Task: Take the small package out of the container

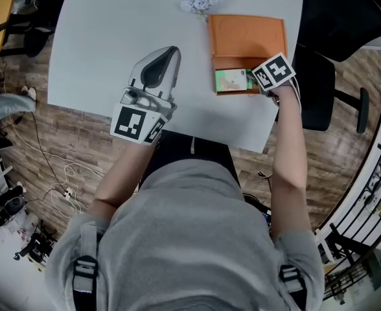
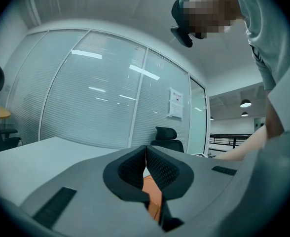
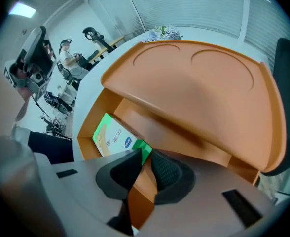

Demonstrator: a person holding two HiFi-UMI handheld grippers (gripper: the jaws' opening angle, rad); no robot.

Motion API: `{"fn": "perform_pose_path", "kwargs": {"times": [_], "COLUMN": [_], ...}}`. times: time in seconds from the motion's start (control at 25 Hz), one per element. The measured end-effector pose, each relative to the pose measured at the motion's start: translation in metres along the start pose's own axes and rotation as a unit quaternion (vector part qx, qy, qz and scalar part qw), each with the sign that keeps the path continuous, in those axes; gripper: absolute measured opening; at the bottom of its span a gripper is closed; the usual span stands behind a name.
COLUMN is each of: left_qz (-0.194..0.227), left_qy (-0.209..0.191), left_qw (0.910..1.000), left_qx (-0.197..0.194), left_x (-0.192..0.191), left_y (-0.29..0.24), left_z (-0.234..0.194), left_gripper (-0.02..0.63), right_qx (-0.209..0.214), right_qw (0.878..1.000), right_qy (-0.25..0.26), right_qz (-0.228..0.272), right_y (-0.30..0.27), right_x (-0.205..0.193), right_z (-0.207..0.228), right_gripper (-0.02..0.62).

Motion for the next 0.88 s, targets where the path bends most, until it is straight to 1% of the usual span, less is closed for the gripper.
{"fn": "perform_pose_path", "kwargs": {"times": [0.04,0.24,0.32,0.4,0.48,0.56,0.72,0.88], "left_qz": [0.000,0.003,0.003,0.002,0.001,0.002,0.005,0.006], "left_qy": [0.000,-0.001,-0.002,-0.002,-0.001,-0.002,-0.002,-0.004], "left_qw": [1.0000,1.0000,1.0000,1.0000,1.0000,1.0000,1.0000,0.9999], "left_qx": [0.001,-0.001,-0.001,-0.002,-0.003,-0.004,-0.006,-0.009], "left_x": [0.000,0.002,0.004,0.003,0.003,0.002,0.005,0.008], "left_y": [0.000,0.001,0.002,0.001,0.001,-0.001,-0.004,-0.003], "left_z": [-0.001,-0.001,0.000,0.001,0.002,0.002,0.004,0.004], "left_gripper": [0.020,0.020,0.020,0.020,0.020,0.020,0.020,0.020], "right_qx": [0.010,0.053,0.049,0.034,0.024,0.030,0.051,0.049], "right_qw": [1.000,0.998,0.998,0.999,0.999,0.999,0.994,0.989], "right_qy": [-0.009,-0.031,-0.026,-0.021,-0.024,-0.036,-0.065,-0.078], "right_qz": [0.006,0.020,0.012,0.003,0.005,0.020,0.072,0.113], "right_y": [0.000,0.007,0.006,0.002,-0.002,-0.002,0.011,0.024], "right_x": [0.000,-0.004,-0.008,-0.011,-0.012,-0.012,-0.012,-0.009], "right_z": [0.000,-0.008,-0.009,-0.007,-0.005,-0.004,-0.008,-0.014], "right_gripper": [0.086,0.078,0.078,0.078,0.078,0.077,0.060,0.052]}}
Point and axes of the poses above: the fingertips, and each gripper's own axes: y backward along the fingers, z to its right, x out of its top, the point moved 5 cm from there along y, backward along the fingers
